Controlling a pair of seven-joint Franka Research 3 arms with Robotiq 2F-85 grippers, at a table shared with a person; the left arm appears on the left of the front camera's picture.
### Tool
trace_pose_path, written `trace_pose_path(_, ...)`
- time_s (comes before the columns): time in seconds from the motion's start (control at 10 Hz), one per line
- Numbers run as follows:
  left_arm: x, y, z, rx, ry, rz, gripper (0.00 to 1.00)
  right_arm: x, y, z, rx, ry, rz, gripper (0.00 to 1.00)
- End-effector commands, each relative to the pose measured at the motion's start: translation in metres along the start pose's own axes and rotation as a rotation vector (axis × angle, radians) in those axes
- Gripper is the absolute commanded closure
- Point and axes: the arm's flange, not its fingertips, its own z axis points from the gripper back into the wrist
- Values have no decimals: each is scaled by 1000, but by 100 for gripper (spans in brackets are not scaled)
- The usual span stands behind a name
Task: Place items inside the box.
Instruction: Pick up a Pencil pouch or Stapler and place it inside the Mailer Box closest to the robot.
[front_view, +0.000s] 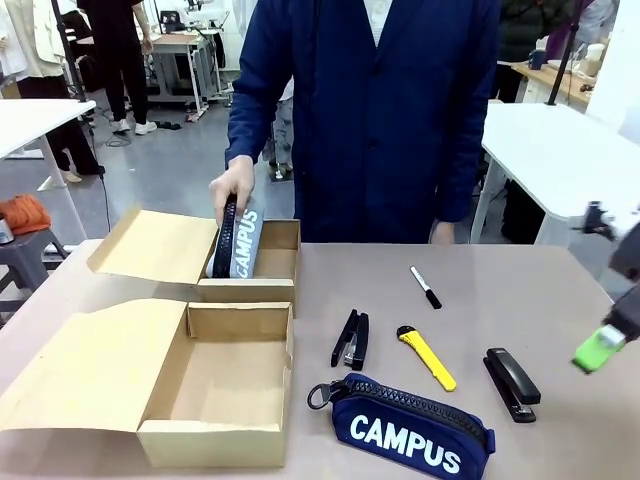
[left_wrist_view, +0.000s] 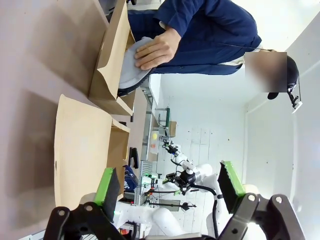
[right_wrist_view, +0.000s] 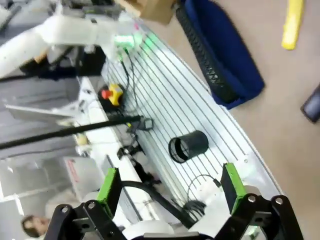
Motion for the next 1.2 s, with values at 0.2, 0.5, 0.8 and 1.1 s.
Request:
trace_pose_path(0.2,-3,-1,1,-16,-1,-19,0,40,56,-125,-356,197,211,0)
trace_pose_path(0.5,-3,-1,1,-16,-1,-19,0,82,41,-178,-464,184,188,0)
trace_pose_path(0.8,-3,-1,1,-16,-1,-19,0,86,58,-178,-430,237,240,0)
trace_pose_path(1.1,-3,-1,1,-16,-1,-19,0,86,56,-163,-519,140,217,0)
